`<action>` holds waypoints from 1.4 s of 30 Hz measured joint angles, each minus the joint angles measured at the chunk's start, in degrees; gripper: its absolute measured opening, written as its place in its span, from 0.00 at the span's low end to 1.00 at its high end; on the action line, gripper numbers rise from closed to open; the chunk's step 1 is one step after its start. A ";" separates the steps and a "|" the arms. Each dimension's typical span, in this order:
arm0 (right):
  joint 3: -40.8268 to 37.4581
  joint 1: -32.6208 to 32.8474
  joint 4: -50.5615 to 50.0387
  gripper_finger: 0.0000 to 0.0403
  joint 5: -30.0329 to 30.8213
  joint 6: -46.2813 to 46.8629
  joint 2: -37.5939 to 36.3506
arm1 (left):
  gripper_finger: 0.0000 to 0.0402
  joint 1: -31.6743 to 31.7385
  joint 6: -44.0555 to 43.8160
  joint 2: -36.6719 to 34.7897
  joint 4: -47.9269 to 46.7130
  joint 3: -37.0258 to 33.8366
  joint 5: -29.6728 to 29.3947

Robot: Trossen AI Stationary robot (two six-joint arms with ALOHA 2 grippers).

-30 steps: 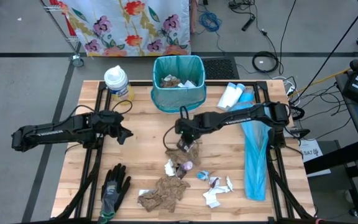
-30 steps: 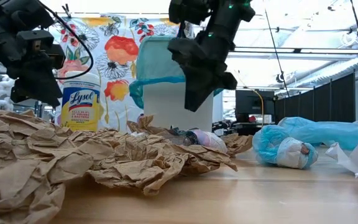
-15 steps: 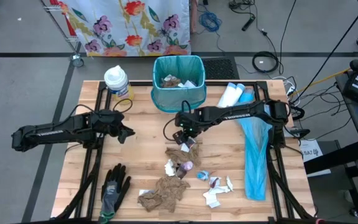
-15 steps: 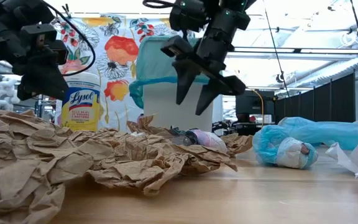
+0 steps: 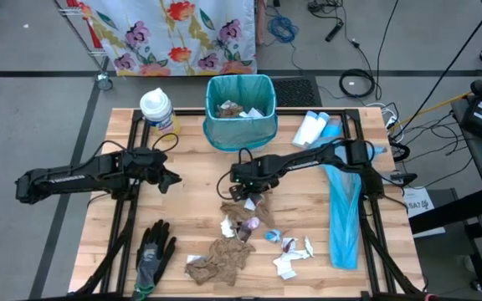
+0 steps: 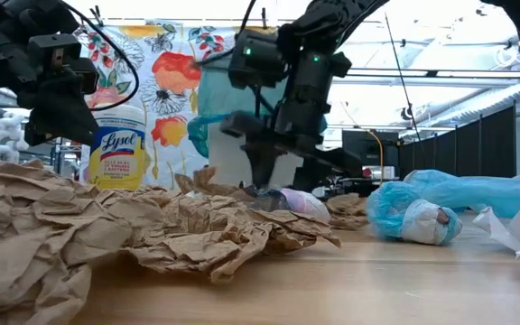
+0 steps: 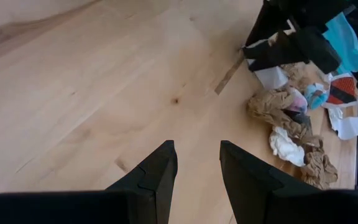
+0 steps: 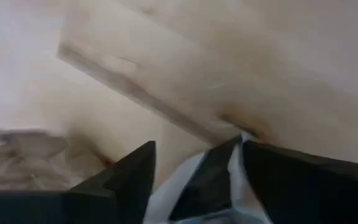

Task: Place trash/remove bag and relplace
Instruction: Put the white-black paper into the white trash bin

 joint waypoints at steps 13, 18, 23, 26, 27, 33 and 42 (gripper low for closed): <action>-0.61 1.55 -5.04 0.00 3.68 -3.94 -7.85 | 0.32 0.00 0.01 0.00 0.14 0.00 -0.33; -0.62 1.12 -6.79 0.00 8.84 -3.93 -13.73 | 0.32 0.00 0.04 0.00 0.17 0.00 -1.11; -0.53 0.63 -6.38 0.00 12.62 -3.94 -20.52 | 0.32 0.00 0.02 0.00 0.20 0.00 -1.69; -0.55 -0.05 -5.04 0.00 15.73 -4.08 -24.86 | 0.32 0.00 0.02 0.00 0.20 0.00 -1.70; -0.08 -0.21 -4.75 0.00 16.63 -4.27 -26.48 | 0.32 0.00 0.02 0.00 0.20 0.00 -1.70; 8.99 -2.28 -4.71 0.00 23.27 -12.47 -30.68 | 0.32 0.00 0.02 0.00 0.59 0.00 -2.34; 23.48 -12.84 -0.82 0.00 25.99 -34.65 -29.40 | 0.32 0.00 -0.04 0.00 2.70 0.00 -6.26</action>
